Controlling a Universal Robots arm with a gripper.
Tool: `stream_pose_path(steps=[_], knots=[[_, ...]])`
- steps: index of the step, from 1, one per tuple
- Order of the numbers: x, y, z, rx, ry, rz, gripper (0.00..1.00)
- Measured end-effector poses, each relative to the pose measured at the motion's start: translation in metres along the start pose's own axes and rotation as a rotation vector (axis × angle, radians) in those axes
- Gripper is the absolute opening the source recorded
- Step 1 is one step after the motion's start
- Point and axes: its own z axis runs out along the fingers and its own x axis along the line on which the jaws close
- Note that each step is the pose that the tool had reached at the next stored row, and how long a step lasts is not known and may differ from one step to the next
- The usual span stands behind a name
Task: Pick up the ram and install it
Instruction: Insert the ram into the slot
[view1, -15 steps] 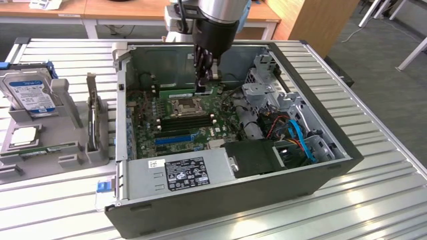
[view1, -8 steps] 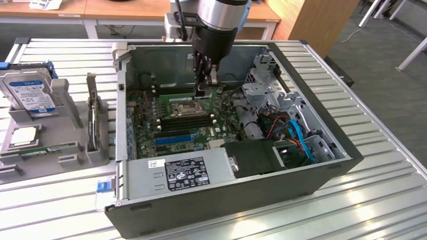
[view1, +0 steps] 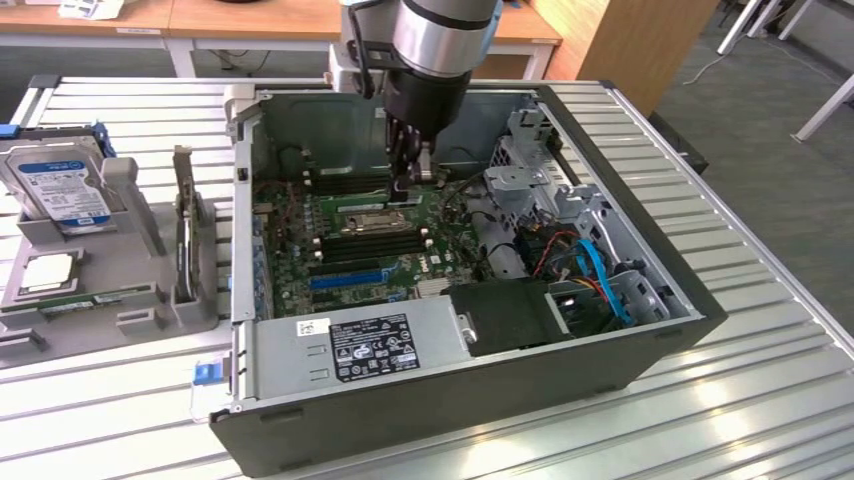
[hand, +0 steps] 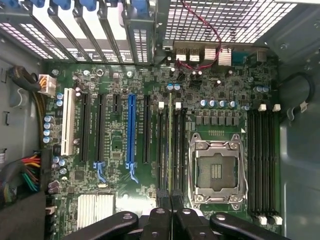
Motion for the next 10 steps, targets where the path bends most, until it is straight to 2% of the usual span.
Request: stream_pose_path(steps=[10], knots=[[0.001, -0.0012, 0.0157, 0.0, -0.0001, 0.0, 0.12]])
